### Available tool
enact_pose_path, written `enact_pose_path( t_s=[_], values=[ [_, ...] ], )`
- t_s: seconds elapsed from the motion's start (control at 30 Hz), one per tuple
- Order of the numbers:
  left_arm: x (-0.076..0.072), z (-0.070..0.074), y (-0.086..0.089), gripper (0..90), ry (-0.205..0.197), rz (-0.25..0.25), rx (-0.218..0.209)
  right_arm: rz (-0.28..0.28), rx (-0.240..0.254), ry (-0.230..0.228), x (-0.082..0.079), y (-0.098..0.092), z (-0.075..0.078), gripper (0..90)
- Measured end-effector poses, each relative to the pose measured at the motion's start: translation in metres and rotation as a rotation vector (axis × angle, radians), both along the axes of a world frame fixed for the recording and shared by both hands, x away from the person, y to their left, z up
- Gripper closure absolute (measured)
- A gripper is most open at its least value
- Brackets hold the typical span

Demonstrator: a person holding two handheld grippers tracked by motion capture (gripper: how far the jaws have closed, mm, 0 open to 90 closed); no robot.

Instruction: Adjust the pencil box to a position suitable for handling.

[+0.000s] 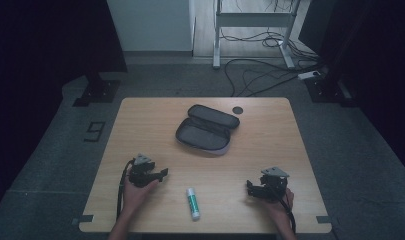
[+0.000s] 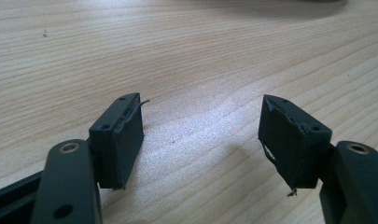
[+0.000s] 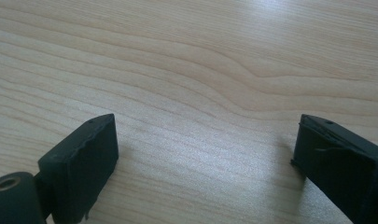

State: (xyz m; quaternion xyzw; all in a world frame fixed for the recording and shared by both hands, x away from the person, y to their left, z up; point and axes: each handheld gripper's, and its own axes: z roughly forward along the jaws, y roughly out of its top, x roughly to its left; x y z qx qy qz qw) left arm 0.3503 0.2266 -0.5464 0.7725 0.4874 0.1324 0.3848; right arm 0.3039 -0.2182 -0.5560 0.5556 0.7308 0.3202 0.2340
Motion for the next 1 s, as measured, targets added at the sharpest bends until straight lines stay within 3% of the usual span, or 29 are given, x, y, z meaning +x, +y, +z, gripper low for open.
enact_pose_path(
  t_s=[1.0],
  values=[
    [-0.0005,0.0001,-0.0021,31.0,-0.007,0.001,0.019,-0.018,-0.001,-0.013,-0.0016,-0.0007,0.0005,11.3]
  ],
)
